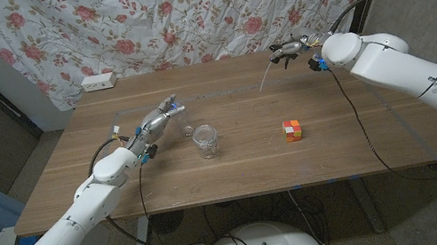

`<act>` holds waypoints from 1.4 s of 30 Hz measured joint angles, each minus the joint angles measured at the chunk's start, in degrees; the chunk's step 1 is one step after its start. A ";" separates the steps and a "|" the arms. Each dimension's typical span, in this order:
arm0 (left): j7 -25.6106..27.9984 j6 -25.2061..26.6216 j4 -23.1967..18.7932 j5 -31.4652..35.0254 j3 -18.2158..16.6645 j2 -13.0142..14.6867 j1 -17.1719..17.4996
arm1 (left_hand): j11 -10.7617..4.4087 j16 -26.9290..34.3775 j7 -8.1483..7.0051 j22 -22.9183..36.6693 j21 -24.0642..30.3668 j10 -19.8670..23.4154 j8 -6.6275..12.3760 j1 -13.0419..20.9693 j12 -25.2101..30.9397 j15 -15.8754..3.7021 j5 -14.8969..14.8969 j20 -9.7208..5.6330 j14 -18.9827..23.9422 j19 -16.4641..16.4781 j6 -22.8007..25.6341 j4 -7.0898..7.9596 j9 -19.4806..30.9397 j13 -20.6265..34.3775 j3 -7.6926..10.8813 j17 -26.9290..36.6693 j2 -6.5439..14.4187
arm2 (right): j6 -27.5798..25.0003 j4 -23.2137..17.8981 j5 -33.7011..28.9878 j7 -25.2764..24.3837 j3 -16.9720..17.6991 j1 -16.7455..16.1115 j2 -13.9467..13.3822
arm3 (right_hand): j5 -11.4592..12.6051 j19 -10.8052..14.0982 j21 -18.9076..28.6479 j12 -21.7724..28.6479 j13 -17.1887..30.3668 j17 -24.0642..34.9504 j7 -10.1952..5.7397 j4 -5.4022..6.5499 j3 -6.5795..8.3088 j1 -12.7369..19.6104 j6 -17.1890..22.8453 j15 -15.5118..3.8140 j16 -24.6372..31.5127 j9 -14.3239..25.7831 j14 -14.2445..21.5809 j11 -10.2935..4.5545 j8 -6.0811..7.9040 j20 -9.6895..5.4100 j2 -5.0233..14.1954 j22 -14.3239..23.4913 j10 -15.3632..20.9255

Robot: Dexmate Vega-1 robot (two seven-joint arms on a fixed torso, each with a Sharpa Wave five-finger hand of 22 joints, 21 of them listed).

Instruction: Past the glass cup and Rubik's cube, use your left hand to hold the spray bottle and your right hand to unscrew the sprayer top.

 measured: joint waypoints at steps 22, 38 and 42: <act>1.44 -4.18 2.61 -5.56 -1.62 -4.09 0.81 | -0.46 0.22 0.74 0.00 0.44 1.75 0.41 -3.85 0.26 0.00 -0.23 0.00 0.00 0.00 2.24 1.58 0.01 -0.26 -0.47 0.00 2.30 | 5.01 2.56 -8.18 -0.25 -2.92 -1.85 -0.96 | -0.01 -0.52 0.00 0.00 0.00 -0.16 -0.21 -0.23 -0.23 -0.28 -0.20 -0.51 0.00 -0.33 -0.51 -0.21 -0.04 -0.52 -0.29 0.00 0.21; 2.22 -5.92 4.95 -7.48 -2.69 -6.75 1.03 | -0.85 0.62 0.83 0.01 0.90 4.25 0.71 -6.70 0.65 -0.25 -0.23 -0.14 1.68 2.01 4.75 2.39 0.01 -0.25 -0.47 0.01 4.46 | 6.04 6.01 -13.16 1.78 -4.86 -0.58 1.11 | -0.05 -0.40 0.00 0.00 0.00 -0.15 -0.83 0.01 -0.47 -0.28 -0.21 -0.72 -0.27 -0.54 -0.72 -0.86 -0.15 -0.62 -0.29 0.00 -0.02; 2.48 -6.37 5.42 -7.81 -2.88 -7.35 0.89 | -0.19 0.62 1.73 0.01 0.90 5.11 0.86 -7.98 1.10 -0.21 -0.23 -0.19 2.26 2.30 6.28 2.87 0.02 -0.25 -0.47 0.01 5.74 | 6.27 7.27 -13.96 2.28 -5.33 -0.11 1.82 | -0.06 -0.40 0.00 0.00 0.00 -0.15 -0.83 0.01 -0.47 -0.27 -0.21 -1.04 -0.27 -0.60 -0.39 -0.96 -0.30 -0.62 -0.29 0.00 -0.13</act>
